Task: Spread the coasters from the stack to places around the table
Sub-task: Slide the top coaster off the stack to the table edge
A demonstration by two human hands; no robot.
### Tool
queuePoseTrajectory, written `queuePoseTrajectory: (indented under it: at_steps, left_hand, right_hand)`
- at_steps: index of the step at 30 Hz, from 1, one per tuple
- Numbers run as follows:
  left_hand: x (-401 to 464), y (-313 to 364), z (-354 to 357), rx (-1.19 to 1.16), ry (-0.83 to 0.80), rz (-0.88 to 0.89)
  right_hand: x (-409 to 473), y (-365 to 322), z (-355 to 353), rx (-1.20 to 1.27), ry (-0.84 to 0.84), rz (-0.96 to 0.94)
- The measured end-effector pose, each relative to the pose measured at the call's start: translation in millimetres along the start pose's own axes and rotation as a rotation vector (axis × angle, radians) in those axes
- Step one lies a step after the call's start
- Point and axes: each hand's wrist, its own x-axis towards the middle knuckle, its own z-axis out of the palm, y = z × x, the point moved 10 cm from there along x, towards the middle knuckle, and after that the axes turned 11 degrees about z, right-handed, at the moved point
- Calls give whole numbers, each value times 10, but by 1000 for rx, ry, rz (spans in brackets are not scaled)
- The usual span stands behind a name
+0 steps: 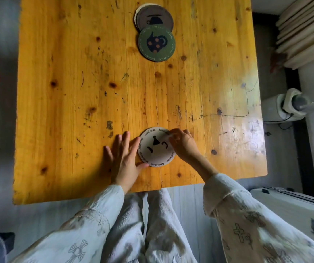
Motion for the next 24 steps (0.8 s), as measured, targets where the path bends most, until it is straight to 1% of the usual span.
queuePoseTrajectory:
  at_steps: [4,12,18,24]
  left_hand:
    - [-35,-7,9,-26,-54,42]
    - [-77,11,43,73,-174,53]
    - [-137,47,96,92,-231,43]
    - [-272,107,119,71,-208,7]
  right_hand:
    - [-168,182,57,90,-5,87]
    - [-366,428,198,327,-57,252]
    - [-413,522,228,382,-43,294]
    - [-440,580,200,402,-51,321]
